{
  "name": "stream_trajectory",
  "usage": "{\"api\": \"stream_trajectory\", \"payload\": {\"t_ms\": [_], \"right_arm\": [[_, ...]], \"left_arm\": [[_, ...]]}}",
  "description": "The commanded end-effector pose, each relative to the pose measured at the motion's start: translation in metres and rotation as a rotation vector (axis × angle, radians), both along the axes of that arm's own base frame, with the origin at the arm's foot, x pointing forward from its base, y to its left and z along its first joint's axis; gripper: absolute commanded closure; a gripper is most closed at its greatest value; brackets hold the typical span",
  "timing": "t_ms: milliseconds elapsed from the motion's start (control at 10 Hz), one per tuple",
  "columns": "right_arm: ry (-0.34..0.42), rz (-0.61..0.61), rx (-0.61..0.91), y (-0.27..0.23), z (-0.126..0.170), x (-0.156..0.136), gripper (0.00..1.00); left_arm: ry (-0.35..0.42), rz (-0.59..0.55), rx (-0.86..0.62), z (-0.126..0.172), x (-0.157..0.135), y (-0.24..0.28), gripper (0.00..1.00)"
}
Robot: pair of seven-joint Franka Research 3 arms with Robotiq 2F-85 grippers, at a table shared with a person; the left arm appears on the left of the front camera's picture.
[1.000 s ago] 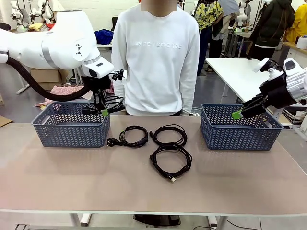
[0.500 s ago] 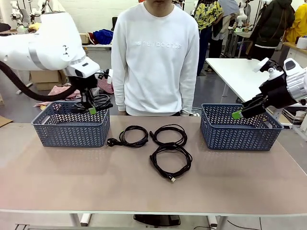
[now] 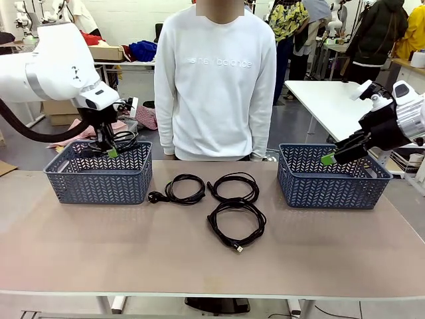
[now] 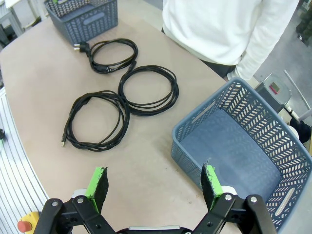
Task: Organize the cables according to human instructions.
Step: Pick up a bundle of cables and place it in the basket indicated by the human.
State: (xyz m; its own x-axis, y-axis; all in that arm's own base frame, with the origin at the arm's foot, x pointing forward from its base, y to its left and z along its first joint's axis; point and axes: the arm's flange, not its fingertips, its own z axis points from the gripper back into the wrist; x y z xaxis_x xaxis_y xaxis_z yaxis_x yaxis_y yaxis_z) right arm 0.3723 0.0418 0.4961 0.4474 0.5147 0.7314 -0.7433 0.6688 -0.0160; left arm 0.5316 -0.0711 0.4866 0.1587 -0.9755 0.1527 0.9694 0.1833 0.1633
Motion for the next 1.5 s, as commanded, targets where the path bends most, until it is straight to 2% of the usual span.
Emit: {"api": "stream_trajectory", "payload": {"t_ms": [0, 500, 600, 800, 900, 1000, 1100, 1200, 1300, 1400], "right_arm": [[-0.002, 0.007, 0.01, -0.001, 0.0, 0.001, 0.0], [-0.002, 0.007, 0.01, -0.001, 0.0, 0.001, 0.0], [-0.002, 0.007, 0.01, -0.001, 0.0, 0.001, 0.0], [-0.002, 0.007, 0.01, -0.001, 0.0, 0.001, 0.0], [-0.002, 0.007, 0.01, -0.001, 0.0, 0.001, 0.0], [-0.002, 0.007, 0.01, -0.001, 0.0, 0.001, 0.0], [-0.002, 0.007, 0.01, -0.001, 0.0, 0.001, 0.0], [-0.002, 0.007, 0.01, -0.001, 0.0, 0.001, 0.0], [-0.002, 0.007, 0.01, -0.001, 0.0, 0.001, 0.0], [-0.002, 0.007, 0.01, -0.001, 0.0, 0.001, 0.0]], "left_arm": [[-0.004, -0.016, 0.001, -0.002, 0.021, 0.005, 0.85], [0.024, -0.029, 0.045, -0.02, 0.055, 0.005, 0.85], [0.059, -0.045, 0.045, -0.032, 0.057, 0.008, 0.85], [0.069, -0.045, 0.045, -0.035, 0.056, 0.011, 0.85], [0.087, -0.045, 0.047, -0.037, 0.056, 0.014, 0.66], [0.092, -0.038, 0.042, -0.04, 0.056, 0.016, 0.66], [0.088, -0.03, 0.037, -0.041, 0.057, 0.018, 0.46], [0.088, -0.026, 0.034, -0.04, 0.057, 0.018, 0.61], [0.094, -0.028, 0.029, -0.039, 0.056, 0.018, 0.27], [0.1, -0.031, 0.029, -0.037, 0.055, 0.018, 0.42]]}}
